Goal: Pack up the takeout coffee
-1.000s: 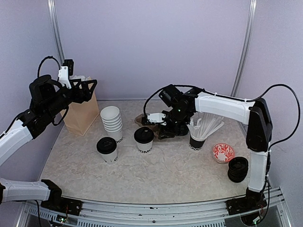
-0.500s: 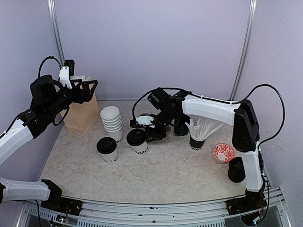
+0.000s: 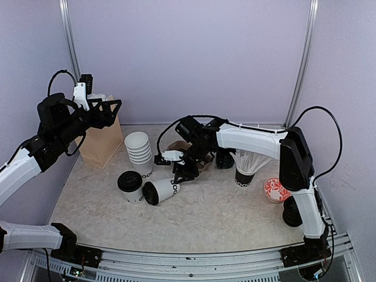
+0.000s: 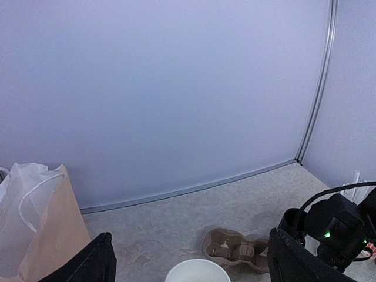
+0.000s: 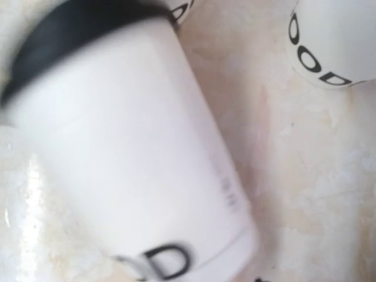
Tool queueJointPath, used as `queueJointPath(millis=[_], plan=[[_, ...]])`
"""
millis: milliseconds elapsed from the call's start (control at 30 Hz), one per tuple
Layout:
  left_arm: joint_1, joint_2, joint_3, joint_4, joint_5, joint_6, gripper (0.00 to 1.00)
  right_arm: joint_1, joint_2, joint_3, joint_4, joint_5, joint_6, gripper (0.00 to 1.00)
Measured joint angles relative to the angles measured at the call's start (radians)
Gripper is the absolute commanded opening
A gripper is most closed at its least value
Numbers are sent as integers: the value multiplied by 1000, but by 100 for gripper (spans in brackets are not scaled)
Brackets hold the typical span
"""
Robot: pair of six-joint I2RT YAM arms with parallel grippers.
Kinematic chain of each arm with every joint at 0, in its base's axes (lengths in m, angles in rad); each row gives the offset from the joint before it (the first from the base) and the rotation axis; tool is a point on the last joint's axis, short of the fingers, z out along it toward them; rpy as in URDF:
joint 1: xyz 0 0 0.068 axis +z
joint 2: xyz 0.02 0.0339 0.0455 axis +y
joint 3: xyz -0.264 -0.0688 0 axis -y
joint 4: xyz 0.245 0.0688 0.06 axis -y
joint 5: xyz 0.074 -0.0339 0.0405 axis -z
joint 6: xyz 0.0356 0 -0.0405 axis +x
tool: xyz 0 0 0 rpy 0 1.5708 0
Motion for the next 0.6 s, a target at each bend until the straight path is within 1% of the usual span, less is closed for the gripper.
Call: queueJointPath(millis=[100, 167, 267, 367, 467, 600], plan=[[2, 0, 0, 0, 3, 0, 87, 0, 2, 0, 9, -9, 2, 54], [3, 0, 0, 0, 3, 0, 87, 0, 3, 0, 11, -17, 3, 60], [3, 0, 0, 0, 3, 0, 87, 0, 2, -13, 19, -40, -10, 73], [3, 0, 0, 0, 10, 0, 88, 3, -21, -80, 45, -56, -51, 81], [5, 0, 0, 0, 19, 0, 88, 19, -56, -165, 56, -56, -112, 83], [12, 0, 0, 0, 27, 0, 88, 66, -63, -187, 67, -30, -168, 85]])
